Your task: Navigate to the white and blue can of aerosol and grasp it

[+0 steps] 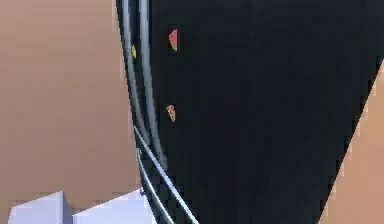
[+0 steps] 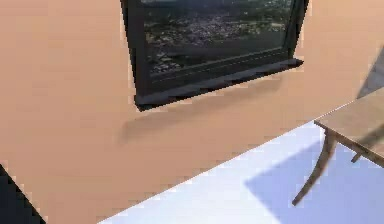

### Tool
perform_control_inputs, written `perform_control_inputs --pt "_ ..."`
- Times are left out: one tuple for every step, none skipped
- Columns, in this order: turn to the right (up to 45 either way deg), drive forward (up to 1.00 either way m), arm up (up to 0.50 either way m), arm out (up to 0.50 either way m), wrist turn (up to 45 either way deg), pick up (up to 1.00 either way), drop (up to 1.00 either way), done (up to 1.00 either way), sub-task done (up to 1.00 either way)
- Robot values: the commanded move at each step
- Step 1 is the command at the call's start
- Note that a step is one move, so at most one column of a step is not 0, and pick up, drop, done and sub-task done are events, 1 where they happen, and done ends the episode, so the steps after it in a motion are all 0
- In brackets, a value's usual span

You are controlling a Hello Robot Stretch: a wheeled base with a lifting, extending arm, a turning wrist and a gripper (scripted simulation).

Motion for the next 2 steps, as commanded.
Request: perform_control_inputs --pt "-45.0 0.00 0.00 0.00 0.0 0.00 0.00 0.00 0.00" --pt "-45.0 0.00 0.00 0.00 0.0 0.00 0.00 0.00 0.00"
